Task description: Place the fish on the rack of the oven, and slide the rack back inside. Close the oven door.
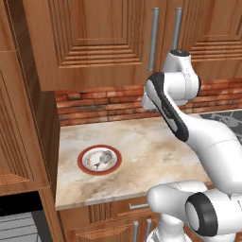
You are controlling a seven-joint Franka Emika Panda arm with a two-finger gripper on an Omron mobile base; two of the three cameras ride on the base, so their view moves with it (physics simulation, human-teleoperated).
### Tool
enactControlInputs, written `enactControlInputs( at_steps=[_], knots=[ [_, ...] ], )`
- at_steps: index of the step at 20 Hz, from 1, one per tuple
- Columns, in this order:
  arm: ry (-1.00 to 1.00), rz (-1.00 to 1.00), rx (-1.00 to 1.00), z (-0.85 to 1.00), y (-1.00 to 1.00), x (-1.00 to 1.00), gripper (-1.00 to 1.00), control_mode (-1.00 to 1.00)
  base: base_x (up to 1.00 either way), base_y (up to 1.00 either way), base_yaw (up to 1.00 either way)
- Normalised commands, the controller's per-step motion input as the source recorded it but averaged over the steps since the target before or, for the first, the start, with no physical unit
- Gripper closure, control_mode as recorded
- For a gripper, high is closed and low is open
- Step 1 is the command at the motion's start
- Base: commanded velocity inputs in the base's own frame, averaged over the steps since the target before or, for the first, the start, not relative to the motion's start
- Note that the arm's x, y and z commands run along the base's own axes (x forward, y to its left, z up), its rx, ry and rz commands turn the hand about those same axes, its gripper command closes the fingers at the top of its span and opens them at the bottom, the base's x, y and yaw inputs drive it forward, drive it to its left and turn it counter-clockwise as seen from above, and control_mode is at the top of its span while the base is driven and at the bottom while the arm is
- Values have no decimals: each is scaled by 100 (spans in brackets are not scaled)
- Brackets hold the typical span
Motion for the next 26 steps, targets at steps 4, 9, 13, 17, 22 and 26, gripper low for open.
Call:
enactControlInputs(
  at_steps=[4,9,13,17,22,26],
  knots=[
    [0,0,0,-11,29,0,-100,-100,0,0,0],
    [0,-5,0,-31,68,-13,-100,-100,0,0,0],
    [0,-9,0,-40,64,-14,-100,-100,0,0,0],
    [0,-21,8,-32,45,-12,-100,-100,0,0,0],
    [0,-30,20,-28,33,-16,-100,-100,0,0,0],
    [4,-30,20,-40,38,-14,-100,-100,0,0,0]
  ],
)
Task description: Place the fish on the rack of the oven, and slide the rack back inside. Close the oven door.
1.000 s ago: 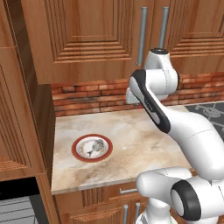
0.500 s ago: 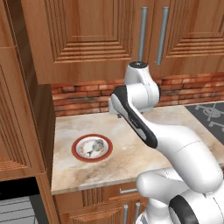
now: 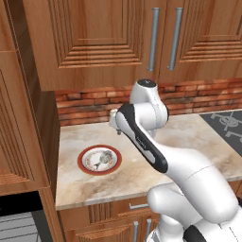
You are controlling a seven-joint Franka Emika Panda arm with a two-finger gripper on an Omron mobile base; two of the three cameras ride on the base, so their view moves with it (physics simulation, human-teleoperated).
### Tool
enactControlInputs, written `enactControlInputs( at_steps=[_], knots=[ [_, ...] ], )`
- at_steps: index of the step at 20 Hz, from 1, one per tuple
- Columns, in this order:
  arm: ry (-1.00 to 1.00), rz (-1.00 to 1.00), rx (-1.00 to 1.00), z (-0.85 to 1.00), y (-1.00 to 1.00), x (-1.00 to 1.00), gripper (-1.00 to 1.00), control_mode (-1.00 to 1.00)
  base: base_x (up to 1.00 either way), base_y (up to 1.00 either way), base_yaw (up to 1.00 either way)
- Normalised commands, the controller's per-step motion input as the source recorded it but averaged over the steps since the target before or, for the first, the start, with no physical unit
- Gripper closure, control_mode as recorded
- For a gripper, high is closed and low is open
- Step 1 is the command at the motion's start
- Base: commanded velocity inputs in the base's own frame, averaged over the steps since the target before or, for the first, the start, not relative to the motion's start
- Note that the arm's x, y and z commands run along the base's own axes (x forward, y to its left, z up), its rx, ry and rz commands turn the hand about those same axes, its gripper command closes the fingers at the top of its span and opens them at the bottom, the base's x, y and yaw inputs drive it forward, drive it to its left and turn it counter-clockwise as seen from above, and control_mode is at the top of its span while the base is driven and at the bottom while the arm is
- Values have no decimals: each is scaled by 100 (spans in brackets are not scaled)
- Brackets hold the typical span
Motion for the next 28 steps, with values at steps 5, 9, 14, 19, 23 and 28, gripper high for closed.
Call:
enactControlInputs(
  at_steps=[5,9,14,19,23,28],
  knots=[
    [5,-25,11,-42,41,-7,-100,-100,0,0,0],
    [7,-10,1,-31,32,1,-100,-100,0,0,0],
    [8,-1,0,-20,12,20,-100,-100,0,0,0],
    [12,0,0,-40,7,25,-100,-100,0,0,0],
    [12,0,-1,-49,11,26,-100,-100,0,0,0],
    [2,0,-5,-22,31,20,-100,-100,0,0,0]
  ],
)
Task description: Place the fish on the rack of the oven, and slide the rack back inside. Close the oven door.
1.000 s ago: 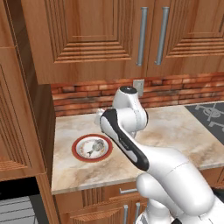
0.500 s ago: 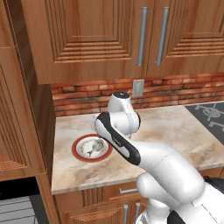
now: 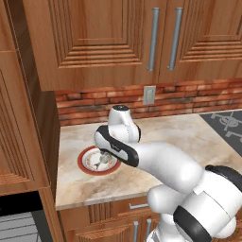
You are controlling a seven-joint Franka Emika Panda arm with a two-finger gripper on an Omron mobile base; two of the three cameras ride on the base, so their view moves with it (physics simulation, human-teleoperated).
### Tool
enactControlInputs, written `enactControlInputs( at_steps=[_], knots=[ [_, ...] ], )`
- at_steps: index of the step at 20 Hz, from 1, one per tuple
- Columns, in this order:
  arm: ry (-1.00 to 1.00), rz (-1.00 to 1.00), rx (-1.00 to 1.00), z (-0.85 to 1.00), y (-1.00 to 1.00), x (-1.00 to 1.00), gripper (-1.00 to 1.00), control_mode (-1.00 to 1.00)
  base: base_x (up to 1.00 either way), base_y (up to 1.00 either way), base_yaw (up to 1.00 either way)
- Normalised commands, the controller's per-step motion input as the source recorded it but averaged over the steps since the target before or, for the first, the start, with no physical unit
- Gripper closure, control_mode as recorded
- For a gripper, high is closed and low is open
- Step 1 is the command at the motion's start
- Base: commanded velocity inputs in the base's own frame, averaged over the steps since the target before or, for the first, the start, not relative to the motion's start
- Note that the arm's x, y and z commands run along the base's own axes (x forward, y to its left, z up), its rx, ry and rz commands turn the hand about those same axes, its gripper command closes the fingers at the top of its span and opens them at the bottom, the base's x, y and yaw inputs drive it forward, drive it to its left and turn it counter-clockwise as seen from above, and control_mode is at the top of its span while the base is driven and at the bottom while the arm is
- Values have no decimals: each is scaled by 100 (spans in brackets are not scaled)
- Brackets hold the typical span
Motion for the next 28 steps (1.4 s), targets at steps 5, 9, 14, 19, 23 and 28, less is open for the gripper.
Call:
enactControlInputs(
  at_steps=[5,9,14,19,23,28],
  knots=[
    [0,-5,-2,-1,22,22,-100,-100,0,0,0],
    [1,-8,-1,-20,3,13,-100,-100,0,0,0],
    [1,-7,0,-32,0,15,-100,-100,0,0,0],
    [0,-7,0,-35,5,13,-100,-100,0,0,0],
    [0,-5,0,-23,23,25,-100,-100,0,0,0],
    [4,-5,0,-15,26,31,-100,-100,0,0,0]
  ],
)
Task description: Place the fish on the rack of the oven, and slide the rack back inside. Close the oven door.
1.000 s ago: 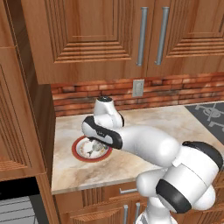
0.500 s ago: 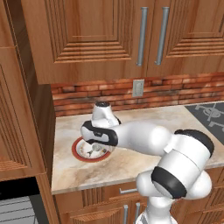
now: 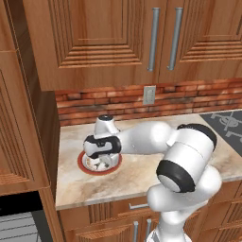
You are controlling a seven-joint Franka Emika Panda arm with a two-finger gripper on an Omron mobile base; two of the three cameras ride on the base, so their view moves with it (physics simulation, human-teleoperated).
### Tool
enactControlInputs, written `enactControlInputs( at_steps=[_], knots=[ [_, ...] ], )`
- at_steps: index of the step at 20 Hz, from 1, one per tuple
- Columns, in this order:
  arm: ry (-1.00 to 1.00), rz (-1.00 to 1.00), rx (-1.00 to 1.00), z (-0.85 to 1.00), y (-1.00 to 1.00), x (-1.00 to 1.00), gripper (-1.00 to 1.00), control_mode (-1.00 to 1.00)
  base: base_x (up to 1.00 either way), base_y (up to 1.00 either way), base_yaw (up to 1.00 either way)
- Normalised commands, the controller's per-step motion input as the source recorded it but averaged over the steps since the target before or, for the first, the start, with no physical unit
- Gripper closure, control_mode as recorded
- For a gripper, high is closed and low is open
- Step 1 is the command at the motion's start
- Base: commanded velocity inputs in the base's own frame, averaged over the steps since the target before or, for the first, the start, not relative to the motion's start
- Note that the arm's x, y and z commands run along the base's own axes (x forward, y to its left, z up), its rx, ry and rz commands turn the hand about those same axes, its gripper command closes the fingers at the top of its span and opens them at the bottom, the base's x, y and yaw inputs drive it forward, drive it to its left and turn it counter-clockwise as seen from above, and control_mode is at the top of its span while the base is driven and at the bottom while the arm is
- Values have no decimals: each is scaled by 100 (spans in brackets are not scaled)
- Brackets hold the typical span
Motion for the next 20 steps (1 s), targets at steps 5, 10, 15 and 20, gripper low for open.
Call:
enactControlInputs(
  at_steps=[5,10,15,20],
  knots=[
    [2,-3,0,-22,3,18,-100,-100,0,0,0],
    [0,0,0,-29,0,11,-100,-100,0,0,0],
    [0,0,0,-34,0,4,100,-100,0,0,0],
    [0,0,0,-26,2,4,100,-100,0,0,0]
  ],
)
